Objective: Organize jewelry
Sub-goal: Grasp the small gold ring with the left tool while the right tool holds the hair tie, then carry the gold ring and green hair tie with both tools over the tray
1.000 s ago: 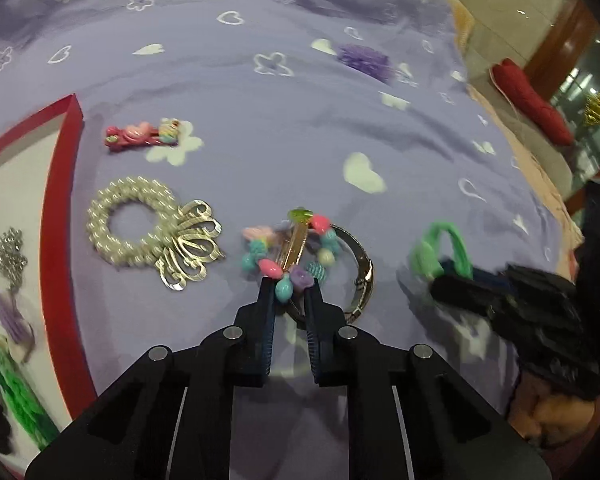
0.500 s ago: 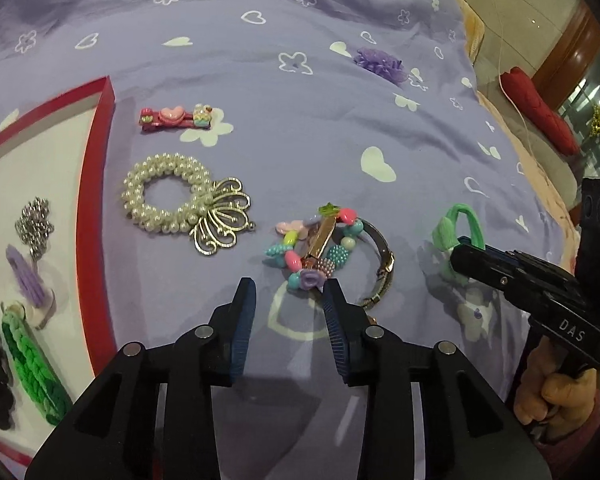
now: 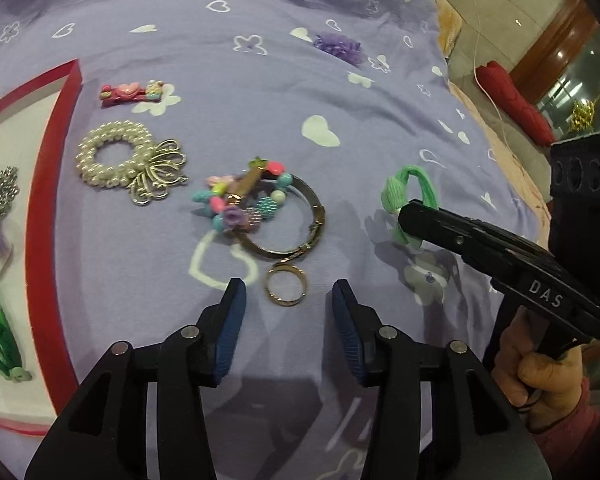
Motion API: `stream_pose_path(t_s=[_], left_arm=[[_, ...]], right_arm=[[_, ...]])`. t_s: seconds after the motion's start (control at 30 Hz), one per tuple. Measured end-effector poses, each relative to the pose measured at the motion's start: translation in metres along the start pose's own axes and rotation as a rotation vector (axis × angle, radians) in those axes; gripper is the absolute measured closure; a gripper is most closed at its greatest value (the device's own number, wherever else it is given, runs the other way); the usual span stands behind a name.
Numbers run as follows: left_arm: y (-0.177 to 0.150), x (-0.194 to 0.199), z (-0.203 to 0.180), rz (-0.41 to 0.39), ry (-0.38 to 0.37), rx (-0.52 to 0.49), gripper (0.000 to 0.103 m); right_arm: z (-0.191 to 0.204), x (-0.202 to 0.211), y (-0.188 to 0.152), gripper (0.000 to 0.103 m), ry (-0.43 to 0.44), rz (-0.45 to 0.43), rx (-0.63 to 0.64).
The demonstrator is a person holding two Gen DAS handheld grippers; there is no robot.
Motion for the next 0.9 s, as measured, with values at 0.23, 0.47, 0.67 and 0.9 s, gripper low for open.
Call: stream_pose_path(t_s=[0.23, 0.47, 0.67, 0.9], left_arm=[[0.000, -0.010, -0.002, -0.026, 0.059, -0.031, 0.082], [-0.007, 0.010, 0.008, -0.062, 0.069, -0.003, 0.082], [-0.017, 0.035, 0.026, -0.102, 0.082, 0.046, 0.082], [-0.024, 0.066, 0.057, -0.159, 0.123, 0.106, 0.082]], right_arm=[[-0.003, 0.009, -0.003, 0.093, -0.012, -0.013, -0.006], [0.006, 0.018, -0.005, 0.093, -0.008, -0.025, 0.009], [0.025, 0.015, -0.006, 0.093, 0.019, -0.012, 0.039], [0.056, -0.002, -0.007, 0.093, 0.066, 0.024, 0.084]])
Point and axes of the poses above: each gripper's, at about its wrist camera, not at the fingertips, and x roughly against the way its jaws point, z to its left, y to its top, the point moved 3 cm from there along -x, roughly the way its jaws point, and after that the axes turned 3 degrees about y, right-handed, at the moved point
